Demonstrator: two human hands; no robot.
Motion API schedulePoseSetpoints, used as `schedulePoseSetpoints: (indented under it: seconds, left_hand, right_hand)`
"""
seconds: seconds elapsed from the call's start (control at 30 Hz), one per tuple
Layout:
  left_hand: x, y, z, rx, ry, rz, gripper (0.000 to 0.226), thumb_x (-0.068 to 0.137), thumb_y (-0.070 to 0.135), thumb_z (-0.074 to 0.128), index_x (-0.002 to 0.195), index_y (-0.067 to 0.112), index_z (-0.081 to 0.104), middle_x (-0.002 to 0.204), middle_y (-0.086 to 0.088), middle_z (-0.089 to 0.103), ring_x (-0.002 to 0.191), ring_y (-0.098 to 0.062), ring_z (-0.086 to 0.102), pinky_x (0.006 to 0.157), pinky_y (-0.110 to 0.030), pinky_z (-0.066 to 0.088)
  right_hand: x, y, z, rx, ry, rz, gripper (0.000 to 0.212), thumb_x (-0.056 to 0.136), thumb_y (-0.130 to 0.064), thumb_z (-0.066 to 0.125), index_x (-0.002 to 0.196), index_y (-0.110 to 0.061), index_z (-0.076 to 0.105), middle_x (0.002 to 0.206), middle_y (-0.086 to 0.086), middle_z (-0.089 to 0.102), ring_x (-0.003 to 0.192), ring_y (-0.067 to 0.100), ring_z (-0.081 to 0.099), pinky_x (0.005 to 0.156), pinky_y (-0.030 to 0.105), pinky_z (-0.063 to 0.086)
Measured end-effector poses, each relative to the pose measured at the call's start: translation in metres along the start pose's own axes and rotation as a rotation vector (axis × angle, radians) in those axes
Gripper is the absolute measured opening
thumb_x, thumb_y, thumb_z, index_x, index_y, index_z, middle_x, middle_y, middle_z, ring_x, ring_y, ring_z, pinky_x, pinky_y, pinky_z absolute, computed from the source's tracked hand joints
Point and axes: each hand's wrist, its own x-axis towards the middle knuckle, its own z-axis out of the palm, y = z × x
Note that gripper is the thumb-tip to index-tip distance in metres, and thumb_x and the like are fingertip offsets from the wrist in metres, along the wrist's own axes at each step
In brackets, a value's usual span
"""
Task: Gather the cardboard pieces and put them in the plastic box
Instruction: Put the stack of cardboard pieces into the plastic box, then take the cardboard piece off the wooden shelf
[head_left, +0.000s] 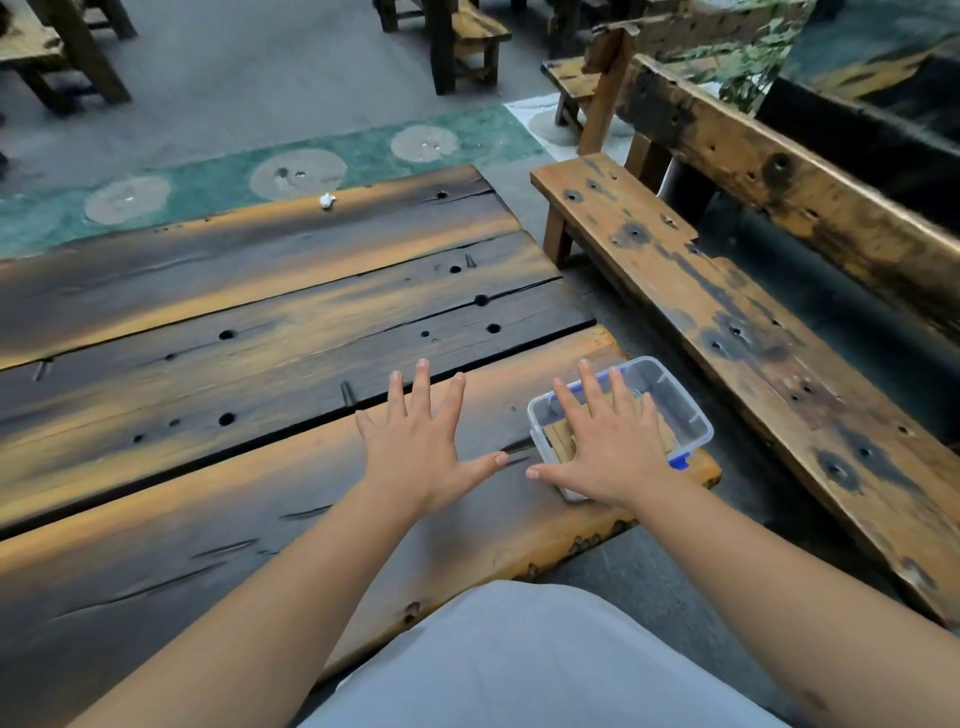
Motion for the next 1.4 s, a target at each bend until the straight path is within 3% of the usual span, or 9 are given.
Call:
schedulePoseSetpoints:
  seconds: [0.4, 0.6, 1.0, 1.27, 1.4]
  left_hand:
    - [-0.003, 0.003, -0.003, 0.031, 0.092, 0.152, 0.103, 0.063, 0.094, 0.013, 0.149, 0.038, 0.002, 0.161, -0.006, -0.006, 0.146, -0.033, -0.007, 0.106, -0.069, 0.012]
    - [0.003, 0.042, -0.007, 0.017, 0.103, 0.3, 0.102, 0.065, 0.093, 0.013, 0.149, 0.036, 0.004, 0.161, -0.008, -0.003, 0.146, -0.033, -0.005, 0.106, -0.069, 0.015]
    - [-0.005, 0.208, 0.001, 0.035, 0.107, 0.699, 0.095, 0.069, 0.09, 0.013, 0.148, 0.038, 0.003, 0.161, -0.008, 0.002, 0.146, -0.033, -0.003, 0.106, -0.069, 0.016]
    - [-0.057, 0.345, 0.018, 0.058, 0.098, 1.0, 0.098, 0.068, 0.088, 0.021, 0.149, 0.036, 0.004, 0.161, -0.009, 0.004, 0.146, -0.033, 0.0, 0.104, -0.069, 0.018]
    - [-0.089, 0.402, 0.031, 0.066, 0.094, 1.16, 0.096, 0.07, 0.087, 0.023, 0.149, 0.035, 0.004, 0.16, -0.009, 0.005, 0.146, -0.034, 0.001, 0.104, -0.069, 0.018]
  right_hand:
    - [-0.032, -0.011, -0.013, 0.023, 0.001, 0.115, 0.116, 0.055, -0.098, 0.004, 0.152, -0.035, -0.005, 0.161, 0.002, -0.016, 0.147, 0.033, -0.012, 0.112, 0.061, 0.005]
    - [-0.066, 0.011, -0.018, 0.075, 0.019, 0.252, 0.108, 0.062, -0.095, 0.001, 0.152, -0.035, 0.0, 0.162, 0.001, -0.013, 0.147, 0.032, -0.013, 0.112, 0.062, 0.0]
    - [-0.186, 0.119, -0.012, 0.131, 0.045, 0.646, 0.108, 0.062, -0.096, 0.007, 0.152, -0.038, -0.001, 0.162, -0.001, -0.014, 0.147, 0.03, -0.013, 0.114, 0.061, 0.003]
    - [-0.295, 0.188, 0.001, 0.113, 0.085, 0.919, 0.104, 0.066, -0.092, 0.003, 0.152, -0.034, 0.007, 0.163, 0.002, -0.002, 0.148, 0.031, -0.003, 0.112, 0.059, 0.01]
    - [-0.355, 0.207, 0.013, 0.148, 0.071, 1.078, 0.104, 0.066, -0.093, 0.007, 0.152, -0.035, 0.005, 0.163, 0.0, -0.005, 0.148, 0.03, -0.004, 0.112, 0.06, 0.01]
